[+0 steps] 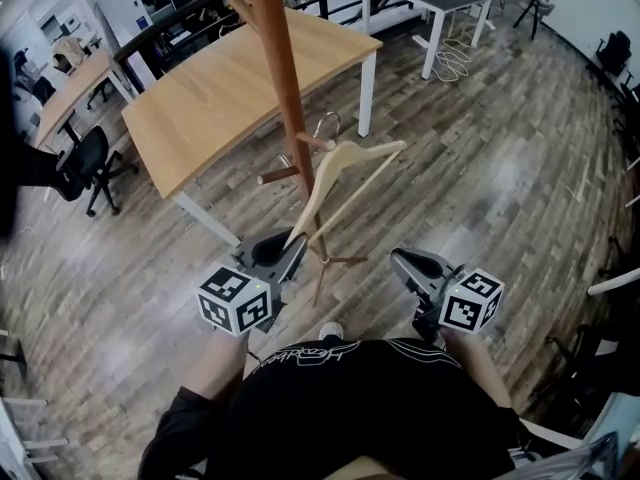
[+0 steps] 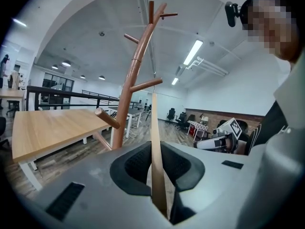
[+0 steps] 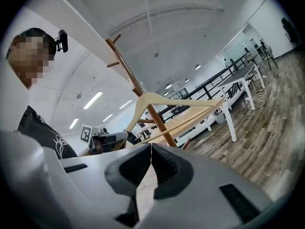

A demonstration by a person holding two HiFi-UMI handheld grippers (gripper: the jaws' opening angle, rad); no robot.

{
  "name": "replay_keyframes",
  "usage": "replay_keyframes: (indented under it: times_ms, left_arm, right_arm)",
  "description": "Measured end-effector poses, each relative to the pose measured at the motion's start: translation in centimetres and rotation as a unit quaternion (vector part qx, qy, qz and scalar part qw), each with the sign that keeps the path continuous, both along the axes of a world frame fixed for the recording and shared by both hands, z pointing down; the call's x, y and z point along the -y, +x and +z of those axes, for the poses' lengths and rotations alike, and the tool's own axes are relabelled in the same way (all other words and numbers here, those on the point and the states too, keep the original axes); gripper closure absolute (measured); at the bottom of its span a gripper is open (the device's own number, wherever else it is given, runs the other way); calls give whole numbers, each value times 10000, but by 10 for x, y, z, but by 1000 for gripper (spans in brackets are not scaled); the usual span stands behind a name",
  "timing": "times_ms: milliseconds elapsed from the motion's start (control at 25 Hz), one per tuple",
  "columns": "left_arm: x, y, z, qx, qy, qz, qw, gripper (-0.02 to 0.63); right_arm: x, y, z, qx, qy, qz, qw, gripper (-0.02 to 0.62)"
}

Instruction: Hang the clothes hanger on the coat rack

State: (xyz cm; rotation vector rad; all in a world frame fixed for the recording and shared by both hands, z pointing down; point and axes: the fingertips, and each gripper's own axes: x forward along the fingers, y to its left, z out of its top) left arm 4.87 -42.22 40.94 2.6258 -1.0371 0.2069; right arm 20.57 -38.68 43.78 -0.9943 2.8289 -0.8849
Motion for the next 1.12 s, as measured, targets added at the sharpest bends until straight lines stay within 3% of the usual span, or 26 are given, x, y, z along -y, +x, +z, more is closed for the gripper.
replay_keyframes:
  times_ms: [640,1120]
  left_arm:
    - [22,-42,44,48,-157,-20,9999,554]
    - [30,-48,60,159,223,346,9990,552]
  right_arm:
    - [21,-45,30,-138,-412,-101,9990,555]
    - [41,-57,43,-245,-597,-19,9979,555]
